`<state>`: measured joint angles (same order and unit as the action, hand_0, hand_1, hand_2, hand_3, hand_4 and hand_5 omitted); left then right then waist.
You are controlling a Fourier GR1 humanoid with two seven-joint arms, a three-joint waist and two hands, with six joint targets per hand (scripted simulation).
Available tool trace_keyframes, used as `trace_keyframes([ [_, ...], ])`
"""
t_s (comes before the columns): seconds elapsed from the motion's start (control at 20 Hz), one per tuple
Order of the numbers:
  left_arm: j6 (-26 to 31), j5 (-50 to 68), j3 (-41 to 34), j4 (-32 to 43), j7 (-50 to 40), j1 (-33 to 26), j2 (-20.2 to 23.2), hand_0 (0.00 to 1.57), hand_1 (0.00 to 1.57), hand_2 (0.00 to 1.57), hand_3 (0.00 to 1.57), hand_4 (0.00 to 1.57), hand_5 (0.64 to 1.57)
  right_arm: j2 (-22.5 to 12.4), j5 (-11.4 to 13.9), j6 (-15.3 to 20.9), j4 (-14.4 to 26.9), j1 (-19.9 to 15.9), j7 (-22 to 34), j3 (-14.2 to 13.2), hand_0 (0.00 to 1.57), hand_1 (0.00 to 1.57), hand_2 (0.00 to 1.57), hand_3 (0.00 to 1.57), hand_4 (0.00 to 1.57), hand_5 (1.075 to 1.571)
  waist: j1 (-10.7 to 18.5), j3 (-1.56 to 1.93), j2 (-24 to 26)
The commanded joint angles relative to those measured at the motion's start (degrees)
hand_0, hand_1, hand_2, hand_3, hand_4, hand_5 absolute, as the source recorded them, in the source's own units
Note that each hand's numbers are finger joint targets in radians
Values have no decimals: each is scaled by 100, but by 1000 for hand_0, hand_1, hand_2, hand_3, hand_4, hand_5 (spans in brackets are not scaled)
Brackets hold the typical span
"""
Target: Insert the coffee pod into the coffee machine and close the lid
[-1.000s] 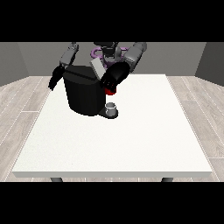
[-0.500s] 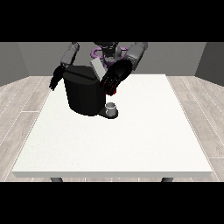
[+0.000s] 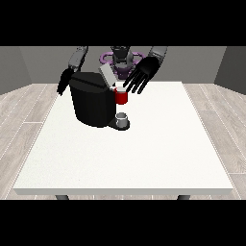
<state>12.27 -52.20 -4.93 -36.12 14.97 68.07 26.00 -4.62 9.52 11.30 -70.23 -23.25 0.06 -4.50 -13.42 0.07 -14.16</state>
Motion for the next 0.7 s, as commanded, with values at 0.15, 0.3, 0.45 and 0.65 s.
trace_keyframes([
  [0.15, 148, 389, -65, -230, -328, -851, -932, 0, 0, 282, 0, 0, 1571, 4, -159, -194, 527, 1039, -567, -114, 0, 0, 0, 0, 0, 1571, 589, -3, 1225],
  [0.3, 20, 1615, -1067, -162, 254, -1295, -1461, 0, 0, 0, 0, 198, 1571, -37, -189, 9, 352, 928, -330, -279, 0, 0, 0, 0, 0, 1571, 914, -27, 1359],
  [0.45, 2, 2190, -1434, -144, 397, -1975, -2051, 0, 0, 0, 0, 467, 1571, -11, -174, -9, 452, 1438, -612, -273, 0, 0, 0, 0, 0, 1571, 1286, -21, 1914],
  [0.65, 222, 2677, -1731, 33, 585, -2832, -2498, 0, 0, 0, 0, 274, 1571, 93, -404, -125, 182, 1366, -420, -302, 0, 0, 0, 0, 0, 1571, 1722, -16, 2654],
])
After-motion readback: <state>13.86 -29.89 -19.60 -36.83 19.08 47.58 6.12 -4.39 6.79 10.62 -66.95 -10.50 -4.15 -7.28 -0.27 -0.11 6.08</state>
